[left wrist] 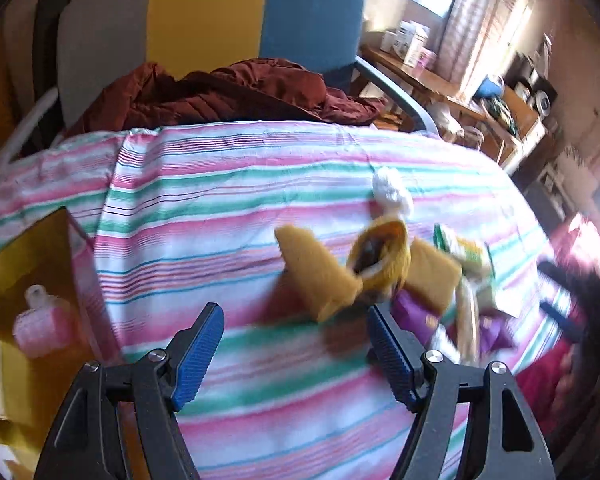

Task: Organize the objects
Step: 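Grasp a yellow sponge with the left tool while the right tool grasps the green oil box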

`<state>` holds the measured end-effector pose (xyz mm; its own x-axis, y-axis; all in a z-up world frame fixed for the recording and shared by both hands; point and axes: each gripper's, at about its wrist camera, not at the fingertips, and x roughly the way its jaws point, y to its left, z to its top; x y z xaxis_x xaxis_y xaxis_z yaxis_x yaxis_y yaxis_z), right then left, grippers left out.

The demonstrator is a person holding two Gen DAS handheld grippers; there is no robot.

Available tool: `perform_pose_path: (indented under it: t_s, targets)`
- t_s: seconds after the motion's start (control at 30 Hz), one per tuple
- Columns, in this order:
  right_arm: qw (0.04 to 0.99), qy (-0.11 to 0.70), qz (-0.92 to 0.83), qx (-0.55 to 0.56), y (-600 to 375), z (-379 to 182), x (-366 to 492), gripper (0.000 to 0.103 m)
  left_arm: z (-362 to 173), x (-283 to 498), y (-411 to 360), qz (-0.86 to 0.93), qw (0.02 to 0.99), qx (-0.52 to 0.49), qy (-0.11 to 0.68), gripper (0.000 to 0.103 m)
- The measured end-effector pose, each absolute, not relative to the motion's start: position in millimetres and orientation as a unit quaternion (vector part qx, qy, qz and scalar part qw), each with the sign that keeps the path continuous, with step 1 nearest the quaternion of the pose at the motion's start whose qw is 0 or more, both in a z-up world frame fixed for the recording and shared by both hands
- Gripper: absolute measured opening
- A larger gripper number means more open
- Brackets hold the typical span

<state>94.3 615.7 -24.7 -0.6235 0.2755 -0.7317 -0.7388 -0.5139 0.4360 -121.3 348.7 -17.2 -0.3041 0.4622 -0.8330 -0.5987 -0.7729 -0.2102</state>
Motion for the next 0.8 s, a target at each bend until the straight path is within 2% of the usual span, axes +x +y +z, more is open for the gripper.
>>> perform_pose_path:
  t_s: [0.2,0.23,0.27,0.33,0.43,0.6,0.8]
  targets:
    - [0.310,0.389,0.815,-0.297,617.3,-24.6,96.8,0.103,-37.9,-158.5,378.7,0.793,0.317,-0.520,0.016,0.075]
    - [0.312,0.393,0.814,-0.291,618.4,-24.1,99.6,0.103,-45.5,-162.8,382.6,0.789,0.309,-0.531,0.017,0.072]
    - [0.317,0.399,0.813,-0.281,620.2,-23.0,103.9,0.103,-54.9,-167.5,386.7,0.781,0.304,-0.545,0.018,0.058]
    - [0.332,0.410,0.808,-0.262,624.7,-21.7,113.6,0.103,-72.5,-170.2,392.3,0.758,0.315,-0.571,0.019,0.043]
    - [0.348,0.438,0.792,-0.244,634.7,-25.4,125.9,0.103,-75.6,-164.0,394.3,0.755,0.338,-0.561,0.029,0.038]
    - [0.347,0.441,0.785,-0.263,638.4,-30.5,118.9,0.103,-69.2,-158.6,386.9,0.758,0.356,-0.546,0.035,0.035]
    - [0.364,0.391,0.776,-0.335,634.1,-40.6,94.7,0.103,-51.2,-143.7,365.0,0.763,0.375,-0.526,0.024,0.035]
